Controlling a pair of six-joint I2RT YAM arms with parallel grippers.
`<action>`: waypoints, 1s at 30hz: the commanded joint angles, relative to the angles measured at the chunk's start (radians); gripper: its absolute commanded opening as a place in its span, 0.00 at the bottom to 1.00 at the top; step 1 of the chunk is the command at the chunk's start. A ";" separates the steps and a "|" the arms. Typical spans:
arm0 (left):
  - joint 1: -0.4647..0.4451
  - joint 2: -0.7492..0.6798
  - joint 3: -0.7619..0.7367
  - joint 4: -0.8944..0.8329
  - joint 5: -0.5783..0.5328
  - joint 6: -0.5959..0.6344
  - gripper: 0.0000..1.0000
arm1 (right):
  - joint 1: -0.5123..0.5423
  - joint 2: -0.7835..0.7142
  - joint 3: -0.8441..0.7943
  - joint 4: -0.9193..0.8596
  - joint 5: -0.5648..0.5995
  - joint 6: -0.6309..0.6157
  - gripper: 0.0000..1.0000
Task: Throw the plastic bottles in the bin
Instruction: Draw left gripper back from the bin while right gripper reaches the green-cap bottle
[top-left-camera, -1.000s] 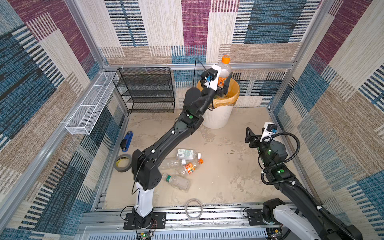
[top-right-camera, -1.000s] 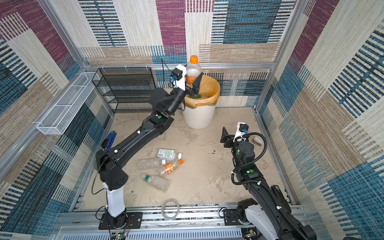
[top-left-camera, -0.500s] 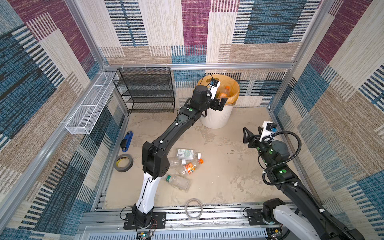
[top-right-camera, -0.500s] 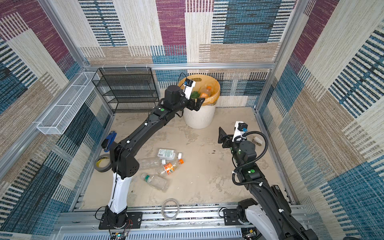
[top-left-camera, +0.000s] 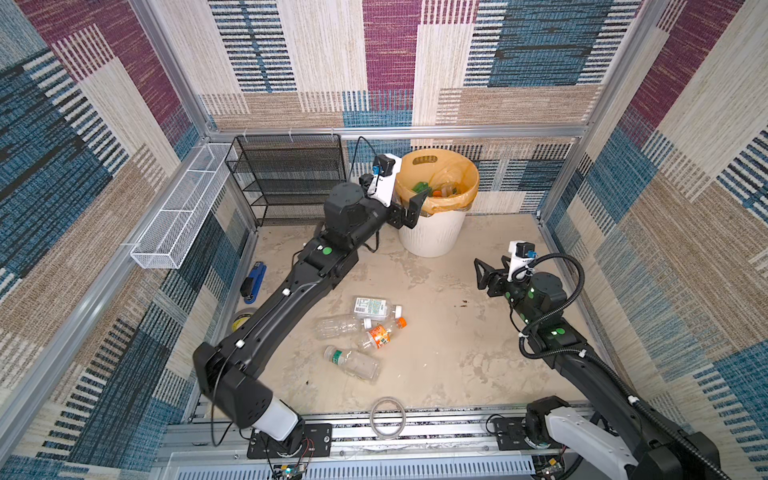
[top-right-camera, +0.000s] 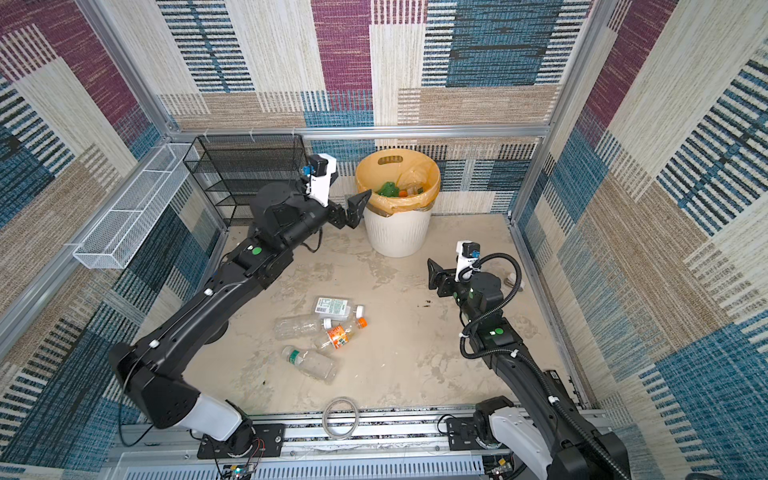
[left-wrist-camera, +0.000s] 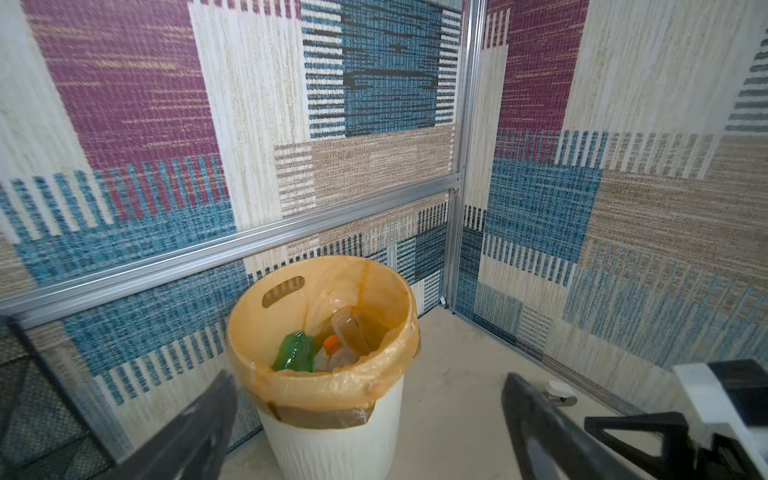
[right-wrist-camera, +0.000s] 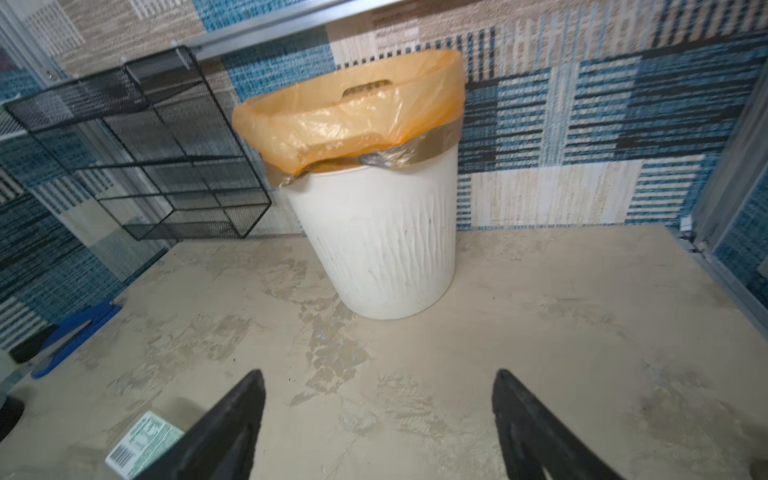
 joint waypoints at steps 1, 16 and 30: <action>0.039 -0.112 -0.121 -0.014 -0.066 0.034 1.00 | 0.011 0.043 0.029 -0.118 -0.198 -0.098 0.85; 0.390 -0.463 -0.523 -0.453 -0.066 -0.026 0.96 | 0.477 0.338 0.265 -0.368 -0.124 -0.410 0.85; 0.538 -0.470 -0.609 -0.372 0.043 -0.137 0.91 | 0.849 0.682 0.506 -0.466 -0.204 -0.316 0.80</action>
